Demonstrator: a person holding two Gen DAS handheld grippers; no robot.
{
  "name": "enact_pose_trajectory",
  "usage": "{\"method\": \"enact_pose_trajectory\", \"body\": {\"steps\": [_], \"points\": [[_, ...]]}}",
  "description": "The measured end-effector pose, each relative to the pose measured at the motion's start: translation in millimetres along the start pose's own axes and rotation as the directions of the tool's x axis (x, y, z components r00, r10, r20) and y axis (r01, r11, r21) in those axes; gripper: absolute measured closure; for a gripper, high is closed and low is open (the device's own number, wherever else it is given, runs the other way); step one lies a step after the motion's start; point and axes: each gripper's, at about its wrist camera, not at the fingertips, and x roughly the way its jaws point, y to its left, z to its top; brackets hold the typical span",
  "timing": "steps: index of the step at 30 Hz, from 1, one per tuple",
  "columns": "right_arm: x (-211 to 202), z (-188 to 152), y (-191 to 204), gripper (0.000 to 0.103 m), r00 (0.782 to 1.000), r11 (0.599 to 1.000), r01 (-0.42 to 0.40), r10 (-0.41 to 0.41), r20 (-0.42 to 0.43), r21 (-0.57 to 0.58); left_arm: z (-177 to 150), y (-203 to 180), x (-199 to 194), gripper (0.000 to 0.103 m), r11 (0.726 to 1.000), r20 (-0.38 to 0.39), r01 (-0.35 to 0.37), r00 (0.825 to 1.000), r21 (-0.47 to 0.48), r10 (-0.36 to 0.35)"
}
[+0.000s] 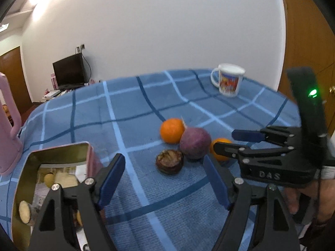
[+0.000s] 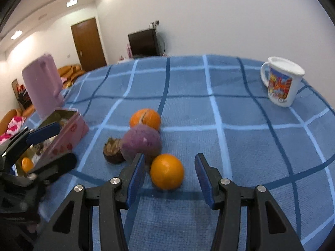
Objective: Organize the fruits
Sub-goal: 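Close the right tool on an orange while the left tool grasps a brown cut mangosteen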
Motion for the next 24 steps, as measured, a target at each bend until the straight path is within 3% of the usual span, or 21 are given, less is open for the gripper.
{"method": "enact_pose_trajectory", "body": {"steps": [5,6,10,13,16,18,24], "points": [[17,-1,7,0.053,0.996,0.999,0.016,-0.019,-0.085,-0.036,1,-3,25,0.026,0.999,-0.094,0.032,0.995,-0.003,-0.032],[21,-1,5,0.061,0.995,0.999,0.014,-0.017,-0.101,-0.031,2,-4,28,0.026,0.999,-0.103,0.032,0.994,0.002,-0.032],[19,-2,-1,0.064,0.996,1.0,0.008,-0.008,-0.09,-0.003,5,0,48,0.041,0.999,-0.174,0.044,0.984,-0.028,-0.048],[16,-2,-3,0.064,0.997,1.0,0.016,-0.015,-0.077,0.011,7,-1,55,0.041,0.998,-0.189,0.053,0.98,-0.039,-0.06],[16,-2,-3,0.064,0.996,0.999,0.029,-0.028,-0.081,0.013,8,1,69,0.05,0.995,-0.237,0.072,0.968,-0.069,-0.087],[15,-1,-3,0.064,0.997,1.0,0.021,-0.02,-0.077,0.011,9,3,71,0.058,0.994,-0.234,0.07,0.968,-0.082,-0.087],[10,-1,-3,0.064,0.998,1.0,0.027,-0.026,-0.053,0.012,9,-1,61,0.06,0.997,-0.199,0.063,0.977,-0.047,-0.071]]}}
